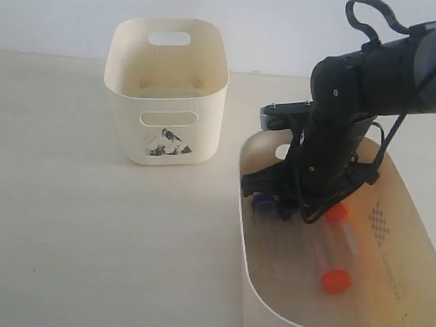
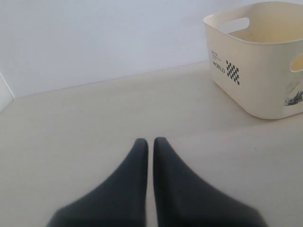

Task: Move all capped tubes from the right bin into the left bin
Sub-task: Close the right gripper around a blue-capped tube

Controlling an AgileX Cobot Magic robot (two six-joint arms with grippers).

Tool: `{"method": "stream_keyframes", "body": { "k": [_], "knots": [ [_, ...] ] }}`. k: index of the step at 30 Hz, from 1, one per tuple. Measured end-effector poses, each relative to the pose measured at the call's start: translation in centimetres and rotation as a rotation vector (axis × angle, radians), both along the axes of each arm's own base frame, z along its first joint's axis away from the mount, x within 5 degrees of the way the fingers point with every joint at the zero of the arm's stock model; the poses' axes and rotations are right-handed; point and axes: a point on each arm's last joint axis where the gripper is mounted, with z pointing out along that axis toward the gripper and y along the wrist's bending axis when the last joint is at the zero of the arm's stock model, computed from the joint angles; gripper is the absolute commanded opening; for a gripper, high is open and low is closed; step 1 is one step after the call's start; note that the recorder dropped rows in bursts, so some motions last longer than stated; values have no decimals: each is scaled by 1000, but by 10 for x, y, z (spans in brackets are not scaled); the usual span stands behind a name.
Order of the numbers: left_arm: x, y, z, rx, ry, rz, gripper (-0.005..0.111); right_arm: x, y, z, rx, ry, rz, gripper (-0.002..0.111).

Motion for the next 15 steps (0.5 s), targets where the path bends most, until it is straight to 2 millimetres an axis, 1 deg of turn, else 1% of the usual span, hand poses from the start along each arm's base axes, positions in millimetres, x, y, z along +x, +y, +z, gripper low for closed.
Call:
{"method": "stream_keyframes", "body": {
  "k": [4,6,12,15],
  "knots": [
    [0,0,0,0,0,0,4,-1,0,3,9,-16,1,32],
    [0,0,0,0,0,0,4,-2,-1,9,15,-30,3,32],
    [0,0,0,0,0,0,4,-14,-3,22,28,-1,-18,32],
    [0,0,0,0,0,0,4,-20,-5,33,33,4,-23,32]
  ]
}}
